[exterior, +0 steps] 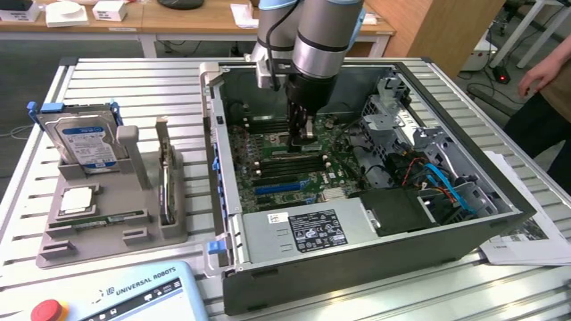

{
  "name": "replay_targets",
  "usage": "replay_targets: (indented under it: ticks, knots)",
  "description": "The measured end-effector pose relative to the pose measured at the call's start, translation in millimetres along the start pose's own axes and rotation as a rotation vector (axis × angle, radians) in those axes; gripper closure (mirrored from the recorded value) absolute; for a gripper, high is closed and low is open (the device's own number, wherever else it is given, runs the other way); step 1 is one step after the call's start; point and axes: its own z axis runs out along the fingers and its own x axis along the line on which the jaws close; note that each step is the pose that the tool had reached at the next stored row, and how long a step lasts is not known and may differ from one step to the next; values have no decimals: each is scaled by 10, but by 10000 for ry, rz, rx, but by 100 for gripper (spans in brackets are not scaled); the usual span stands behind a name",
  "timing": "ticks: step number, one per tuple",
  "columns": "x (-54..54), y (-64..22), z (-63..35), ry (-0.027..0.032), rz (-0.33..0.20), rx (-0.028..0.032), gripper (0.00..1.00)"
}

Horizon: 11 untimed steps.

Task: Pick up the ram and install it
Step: 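Insert the ram into the slot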

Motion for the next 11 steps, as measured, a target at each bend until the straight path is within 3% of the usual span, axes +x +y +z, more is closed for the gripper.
replay_targets:
  ticks: [11]
  knots:
    - [81, -7, 3, 76, 4, 7, 87]
